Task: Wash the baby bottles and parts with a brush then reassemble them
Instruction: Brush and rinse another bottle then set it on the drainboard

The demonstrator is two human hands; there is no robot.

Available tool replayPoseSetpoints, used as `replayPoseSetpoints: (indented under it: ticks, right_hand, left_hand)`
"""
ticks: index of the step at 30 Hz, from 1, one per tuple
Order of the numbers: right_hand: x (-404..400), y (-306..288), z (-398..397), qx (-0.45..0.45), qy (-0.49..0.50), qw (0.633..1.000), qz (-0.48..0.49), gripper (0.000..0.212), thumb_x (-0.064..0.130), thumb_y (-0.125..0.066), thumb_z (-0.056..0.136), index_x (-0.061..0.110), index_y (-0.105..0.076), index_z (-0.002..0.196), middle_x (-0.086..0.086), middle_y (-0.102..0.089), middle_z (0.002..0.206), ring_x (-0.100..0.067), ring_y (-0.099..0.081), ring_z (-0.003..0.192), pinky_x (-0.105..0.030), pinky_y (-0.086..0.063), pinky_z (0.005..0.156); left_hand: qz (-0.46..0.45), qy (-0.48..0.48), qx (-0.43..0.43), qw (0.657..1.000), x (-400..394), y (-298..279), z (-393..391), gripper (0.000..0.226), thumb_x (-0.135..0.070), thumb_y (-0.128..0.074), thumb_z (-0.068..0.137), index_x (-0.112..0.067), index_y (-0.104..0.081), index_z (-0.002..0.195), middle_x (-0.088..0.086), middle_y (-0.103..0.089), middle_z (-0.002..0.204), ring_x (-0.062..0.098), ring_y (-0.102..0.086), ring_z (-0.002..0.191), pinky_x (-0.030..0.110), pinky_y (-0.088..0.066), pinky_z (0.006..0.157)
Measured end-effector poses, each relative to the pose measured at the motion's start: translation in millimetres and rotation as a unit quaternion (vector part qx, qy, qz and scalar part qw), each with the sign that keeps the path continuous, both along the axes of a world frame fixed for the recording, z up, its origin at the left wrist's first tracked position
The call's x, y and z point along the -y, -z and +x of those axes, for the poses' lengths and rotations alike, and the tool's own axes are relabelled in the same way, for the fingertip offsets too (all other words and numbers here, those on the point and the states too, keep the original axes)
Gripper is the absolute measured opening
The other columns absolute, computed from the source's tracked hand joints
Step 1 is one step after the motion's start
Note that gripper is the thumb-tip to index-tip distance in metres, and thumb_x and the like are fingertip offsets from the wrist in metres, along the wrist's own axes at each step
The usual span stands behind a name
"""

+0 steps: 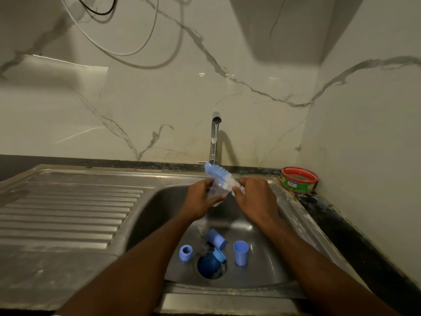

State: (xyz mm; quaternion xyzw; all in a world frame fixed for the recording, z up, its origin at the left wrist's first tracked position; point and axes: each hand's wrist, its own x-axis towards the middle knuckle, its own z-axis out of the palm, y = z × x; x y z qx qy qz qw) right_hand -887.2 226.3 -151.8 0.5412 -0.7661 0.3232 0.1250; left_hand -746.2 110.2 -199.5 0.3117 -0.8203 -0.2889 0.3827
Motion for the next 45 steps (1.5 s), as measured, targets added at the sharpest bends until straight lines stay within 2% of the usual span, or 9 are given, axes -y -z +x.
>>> replayPoseSetpoints:
  ticks: [6, 11, 17, 23, 29, 32, 35, 40, 45]
  right_hand:
    - [-0.5, -6.1, -6.3, 0.011, 0.027, 0.999, -0.017, 0.032, 0.038, -0.067, 0.095, 0.025, -0.071, 0.124, -0.001, -0.071, 0.108, -0.016, -0.065, 0.092, -0.03, -0.053, 0.074]
    - [-7.8, -0.5, -4.9, 0.001, -0.006, 1.0, 0.018, 0.028, 0.037, -0.066, 0.095, 0.025, -0.074, 0.119, 0.0, -0.074, 0.104, -0.017, -0.066, 0.09, -0.032, -0.053, 0.074]
    - [3.3, -6.1, -11.4, 0.033, 0.019, 0.999, -0.017, 0.031, 0.035, -0.065, 0.096, 0.022, -0.072, 0.123, -0.002, -0.074, 0.107, -0.017, -0.067, 0.091, -0.026, -0.046, 0.071]
    - [-7.4, -0.3, -9.6, 0.023, -0.023, 0.999, 0.02, 0.026, 0.038, -0.063, 0.096, 0.024, -0.075, 0.115, 0.002, -0.075, 0.1, -0.011, -0.064, 0.084, -0.029, -0.051, 0.073]
    - [-0.7, -6.2, -2.9, 0.016, 0.001, 1.0, 0.005, 0.032, 0.038, -0.063, 0.096, 0.025, -0.071, 0.124, 0.001, -0.074, 0.107, -0.015, -0.066, 0.09, -0.028, -0.05, 0.07]
    - [-1.7, -8.9, -6.2, 0.008, 0.015, 1.0, 0.001, 0.03, 0.038, -0.063, 0.096, 0.025, -0.072, 0.121, 0.002, -0.073, 0.106, -0.016, -0.066, 0.091, -0.029, -0.051, 0.071]
    - [-5.0, -6.9, -6.3, 0.001, 0.006, 1.0, 0.012, 0.03, 0.04, -0.062, 0.096, 0.027, -0.072, 0.121, 0.001, -0.072, 0.107, -0.017, -0.065, 0.093, -0.034, -0.054, 0.077]
    - [-6.4, -3.2, 5.8, -0.047, -0.001, 0.998, 0.039, 0.029, 0.043, -0.061, 0.097, 0.029, -0.072, 0.12, 0.001, -0.071, 0.106, -0.02, -0.065, 0.094, -0.031, -0.048, 0.071]
    - [-1.5, -13.3, 3.1, -0.021, 0.077, 0.997, -0.004, 0.033, 0.043, -0.057, 0.1, 0.03, -0.066, 0.128, -0.002, -0.061, 0.113, -0.021, -0.063, 0.098, -0.033, -0.049, 0.073]
  left_hand:
    - [-0.011, 0.014, -0.018, 1.0, -6.7, -5.1, -7.3, 0.054, -0.024, -0.081, 0.085, -0.014, -0.06, 0.133, -0.007, -0.062, 0.122, 0.007, -0.06, 0.11, 0.016, -0.048, 0.091]
    - [0.047, -0.061, -0.035, 0.996, 13.2, 3.6, 1.3, 0.049, -0.036, -0.078, 0.086, -0.014, -0.063, 0.128, 0.004, -0.069, 0.121, 0.015, -0.066, 0.107, 0.042, -0.057, 0.094]
    - [0.016, 0.067, -0.004, 0.998, -0.9, -2.6, -5.1, 0.055, -0.029, -0.079, 0.087, -0.019, -0.057, 0.137, -0.012, -0.064, 0.124, -0.004, -0.061, 0.107, 0.009, -0.049, 0.087]
    - [0.043, -0.019, -0.042, 0.998, 12.3, 5.0, -1.1, 0.045, -0.033, -0.076, 0.089, -0.016, -0.062, 0.129, 0.001, -0.067, 0.124, 0.014, -0.064, 0.111, 0.031, -0.054, 0.094]
    - [-0.006, 0.058, 0.023, 0.998, -1.1, -0.3, -3.7, 0.052, -0.028, -0.079, 0.087, -0.016, -0.058, 0.133, -0.009, -0.061, 0.118, 0.007, -0.061, 0.106, 0.007, -0.045, 0.082]
    - [-0.035, 0.071, 0.029, 0.996, -4.0, -2.3, -5.9, 0.056, -0.029, -0.082, 0.084, -0.016, -0.06, 0.134, -0.005, -0.065, 0.121, 0.007, -0.061, 0.105, 0.011, -0.047, 0.088]
    - [-0.011, 0.015, -0.023, 1.0, 0.0, -3.2, -2.1, 0.053, -0.032, -0.079, 0.087, -0.014, -0.06, 0.133, -0.002, -0.066, 0.125, 0.009, -0.061, 0.11, 0.028, -0.052, 0.098]
    - [0.052, -0.04, -0.059, 0.996, 6.2, 2.8, -0.1, 0.045, -0.033, -0.077, 0.088, -0.013, -0.063, 0.126, 0.002, -0.069, 0.121, 0.014, -0.066, 0.11, 0.032, -0.055, 0.095]
    - [0.051, 0.063, -0.028, 0.996, -3.3, 1.1, -11.8, 0.053, -0.039, -0.081, 0.084, -0.024, -0.062, 0.131, -0.012, -0.069, 0.121, -0.001, -0.064, 0.106, 0.013, -0.052, 0.088]
